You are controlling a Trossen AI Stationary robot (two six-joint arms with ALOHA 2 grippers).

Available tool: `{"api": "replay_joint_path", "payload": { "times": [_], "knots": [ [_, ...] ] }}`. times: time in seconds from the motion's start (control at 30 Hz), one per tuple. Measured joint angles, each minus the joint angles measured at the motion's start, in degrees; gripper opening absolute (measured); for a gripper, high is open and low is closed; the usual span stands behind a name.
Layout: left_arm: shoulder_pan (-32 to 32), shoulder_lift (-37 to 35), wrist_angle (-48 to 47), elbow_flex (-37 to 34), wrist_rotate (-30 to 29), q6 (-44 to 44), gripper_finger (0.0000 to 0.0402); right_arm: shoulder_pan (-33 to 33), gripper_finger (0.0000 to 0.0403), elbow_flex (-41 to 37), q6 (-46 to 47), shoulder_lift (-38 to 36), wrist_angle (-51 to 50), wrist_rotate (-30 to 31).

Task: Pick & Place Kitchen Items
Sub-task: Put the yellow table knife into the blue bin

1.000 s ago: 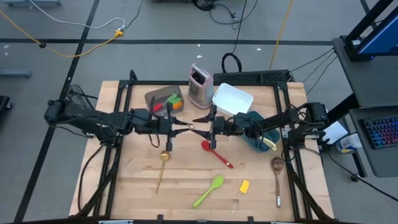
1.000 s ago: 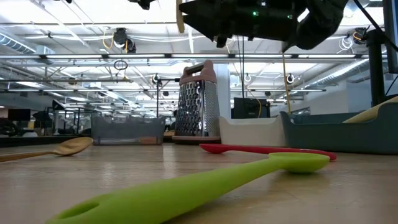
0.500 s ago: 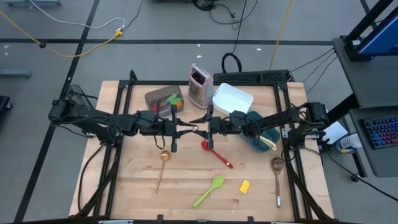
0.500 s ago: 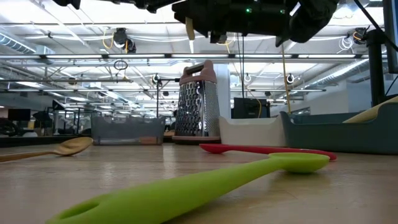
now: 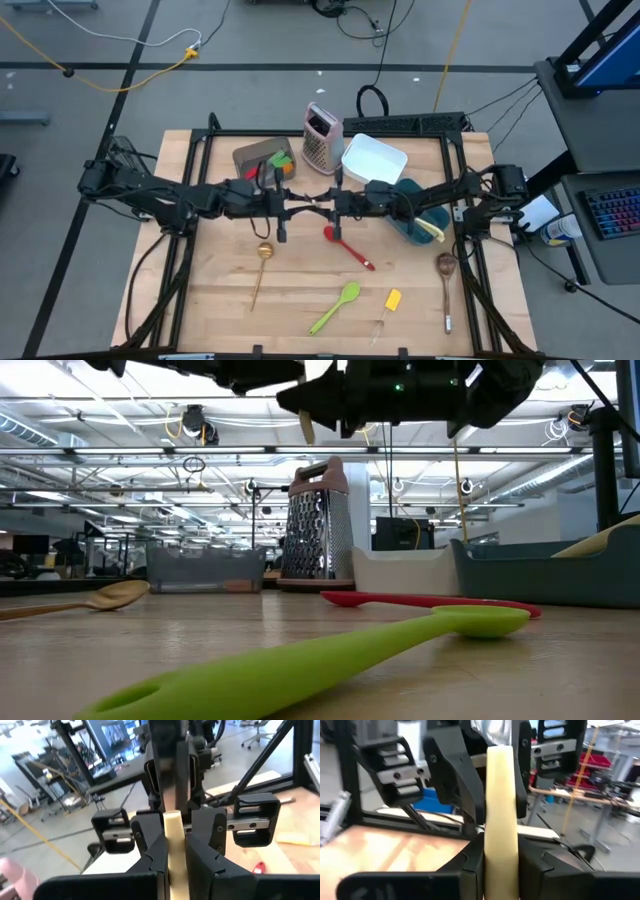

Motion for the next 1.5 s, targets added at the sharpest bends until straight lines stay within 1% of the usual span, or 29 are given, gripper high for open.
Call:
{"api": "replay_joint_path", "payload": {
  "times": [0.1, 0.23, 0.3, 0.4, 0.43, 0.53, 0.63, 0.7, 0.77, 0.87, 1.07, 1.27, 1.5],
  "knots": [
    [0.06, 0.0, -3.11, 0.0, -0.59, -0.97, 0.0037, 0.11, 0.0075, -0.01, -1.48, 0.0, -2.85, 3.78],
    [0.1, 0.0, -8.23, 0.0, -1.15, -2.84, 0.0037, 0.13, 0.0064, -0.01, -2.65, 0.0, -7.55, 6.36],
    [0.05, 0.0, -10.41, 0.0, -2.77, -3.68, 0.0037, 0.15, 0.0061, 0.01, -2.58, 0.0, -9.93, 6.72],
    [-0.2, -0.02, -13.79, 0.0, -5.39, -5.25, 0.0035, 0.06, 0.0061, -0.03, -1.89, -1.14, -14.31, 9.04],
    [-0.18, -0.02, -15.1, 0.0, -6.05, -5.82, 0.0035, 0.11, 0.0061, -0.03, -1.87, -1.69, -15.35, 10.4],
    [-0.01, -0.02, -17.91, 0.0, -7.82, -7.28, 0.0035, 1.08, 0.0066, -0.03, -1.94, -4.55, -21.73, 17.61],
    [-0.1, -0.02, -18.95, 0.0, -7.79, -7.5, 0.0036, 1.98, 0.0069, -0.03, -2.02, -8.12, -29.59, 24.41],
    [-0.07, -0.02, -19.08, 0.0, -7.53, -7.5, 0.0036, 2.41, 0.0063, -0.03, -1.18, -10.64, -35.49, 28.39],
    [-0.03, -0.02, -19.06, 0.0, -7.6, -7.46, 0.0036, 3.06, 0.006, -0.03, 0.36, -13.01, -41.23, 30.87],
    [-0.07, -0.02, -19.08, 0.0, -7.64, -7.46, 0.0037, 3.78, 0.006, -0.03, 3.85, -16.2, -49.87, 32.85],
    [-0.03, -0.02, -18.99, 0.0, -7.73, -7.46, 0.0037, 3.93, 0.0069, -0.03, 13.54, -20.91, -63.62, 33.22],
    [-0.05, -0.02, -18.96, 0.0, -7.73, -7.4, 0.0037, 3.93, 0.006, -0.03, 23.91, -24.17, -79.6, 32.53],
    [-0.03, -0.02, -18.15, -0.02, -7.75, -7.26, 0.0037, 3.69, 0.007, -0.05, 37.5, -26.27, -96.26, 26.32]
  ]
}}
